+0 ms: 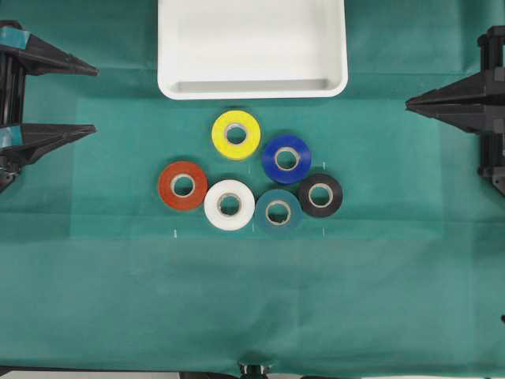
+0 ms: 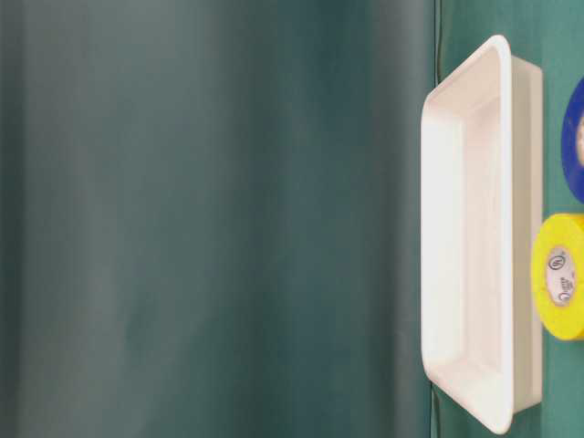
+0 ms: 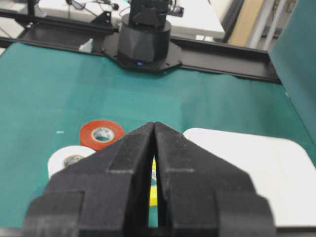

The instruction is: Pick up the tape from a random location and place it into the white case.

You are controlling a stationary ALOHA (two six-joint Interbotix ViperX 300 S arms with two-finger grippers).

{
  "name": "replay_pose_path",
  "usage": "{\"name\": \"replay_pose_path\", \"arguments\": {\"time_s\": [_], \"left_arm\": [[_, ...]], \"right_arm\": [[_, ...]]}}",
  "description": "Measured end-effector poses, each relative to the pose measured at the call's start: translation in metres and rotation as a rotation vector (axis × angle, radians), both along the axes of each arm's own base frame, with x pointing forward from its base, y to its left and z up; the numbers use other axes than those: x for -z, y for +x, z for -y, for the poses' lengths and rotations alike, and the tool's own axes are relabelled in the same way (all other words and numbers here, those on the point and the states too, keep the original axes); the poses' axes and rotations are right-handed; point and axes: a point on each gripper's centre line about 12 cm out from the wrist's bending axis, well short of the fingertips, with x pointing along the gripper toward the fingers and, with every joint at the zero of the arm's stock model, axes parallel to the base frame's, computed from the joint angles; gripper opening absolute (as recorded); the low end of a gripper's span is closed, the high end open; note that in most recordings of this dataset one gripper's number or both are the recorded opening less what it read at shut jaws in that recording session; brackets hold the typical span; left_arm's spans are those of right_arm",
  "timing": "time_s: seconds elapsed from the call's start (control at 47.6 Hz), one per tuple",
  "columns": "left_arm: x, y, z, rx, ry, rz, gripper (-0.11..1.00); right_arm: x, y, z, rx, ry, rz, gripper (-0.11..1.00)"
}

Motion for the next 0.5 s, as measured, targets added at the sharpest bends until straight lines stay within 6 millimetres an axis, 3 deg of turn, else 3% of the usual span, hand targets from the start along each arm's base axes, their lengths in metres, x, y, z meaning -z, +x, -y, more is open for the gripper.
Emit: {"name": "replay_pose_path", "arguments": {"time_s": [0.504], "left_arm": [[0.000,-0.002,0.031,0.155,0.000,-0.002,0.98]], "right_arm": [[-0.001,0.000,0.000,0.000,-0.001,-0.008,0.02]]}}
